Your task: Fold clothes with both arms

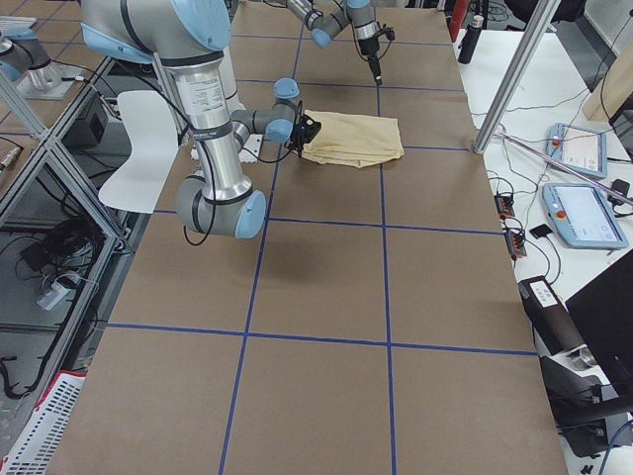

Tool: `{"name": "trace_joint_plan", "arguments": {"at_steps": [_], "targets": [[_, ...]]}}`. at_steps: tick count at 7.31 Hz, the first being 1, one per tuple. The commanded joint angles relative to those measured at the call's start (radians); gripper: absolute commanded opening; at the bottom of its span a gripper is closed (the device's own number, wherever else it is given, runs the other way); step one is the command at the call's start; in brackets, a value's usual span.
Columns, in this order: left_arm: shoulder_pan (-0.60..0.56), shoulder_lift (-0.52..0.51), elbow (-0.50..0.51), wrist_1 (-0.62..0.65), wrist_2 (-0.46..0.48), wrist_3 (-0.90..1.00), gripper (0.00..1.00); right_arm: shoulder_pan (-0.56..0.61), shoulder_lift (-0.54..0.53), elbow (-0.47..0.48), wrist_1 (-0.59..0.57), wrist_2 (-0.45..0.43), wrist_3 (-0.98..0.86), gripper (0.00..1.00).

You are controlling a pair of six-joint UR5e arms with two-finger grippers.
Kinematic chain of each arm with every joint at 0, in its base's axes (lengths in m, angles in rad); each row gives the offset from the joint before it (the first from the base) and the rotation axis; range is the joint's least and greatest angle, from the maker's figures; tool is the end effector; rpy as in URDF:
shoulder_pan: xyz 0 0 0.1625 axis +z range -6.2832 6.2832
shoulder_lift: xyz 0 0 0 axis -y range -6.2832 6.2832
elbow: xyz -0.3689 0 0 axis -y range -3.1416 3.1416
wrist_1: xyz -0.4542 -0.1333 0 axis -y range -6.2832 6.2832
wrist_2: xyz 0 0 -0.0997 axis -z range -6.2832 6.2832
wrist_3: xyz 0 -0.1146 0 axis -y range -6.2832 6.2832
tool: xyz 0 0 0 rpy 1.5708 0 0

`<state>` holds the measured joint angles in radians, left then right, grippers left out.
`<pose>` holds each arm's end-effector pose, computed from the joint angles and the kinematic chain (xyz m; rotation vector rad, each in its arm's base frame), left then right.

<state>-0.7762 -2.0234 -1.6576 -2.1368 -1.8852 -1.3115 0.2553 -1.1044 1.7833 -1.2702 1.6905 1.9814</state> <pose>0.4261 -0.5554 0.2208 0.2984 1.0944 -0.2869 -0.6175 -0.2848 0.1874 -0.1881 -0.9804 0.5521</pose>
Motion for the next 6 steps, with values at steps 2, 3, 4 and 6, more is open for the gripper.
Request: {"name": "trace_joint_plan", "arguments": {"at_steps": [2, 3, 4, 6], "targets": [[0.000, 0.002, -0.002, 0.000, 0.000, 0.000, 0.65, 0.019, 0.000, 0.002, -0.002, 0.005, -0.002, 0.00], [0.000, 0.002, -0.002, 0.000, 0.000, 0.000, 0.65, 0.028, -0.006, 0.021, -0.006, 0.015, -0.004, 0.00], [0.000, 0.002, -0.002, 0.000, 0.000, 0.000, 0.65, 0.024, -0.012, 0.018, -0.006, 0.014, -0.006, 0.00], [0.000, 0.002, -0.002, 0.000, 0.000, 0.000, 0.65, 0.019, -0.011, 0.019, -0.006, 0.011, -0.004, 0.00]]}}
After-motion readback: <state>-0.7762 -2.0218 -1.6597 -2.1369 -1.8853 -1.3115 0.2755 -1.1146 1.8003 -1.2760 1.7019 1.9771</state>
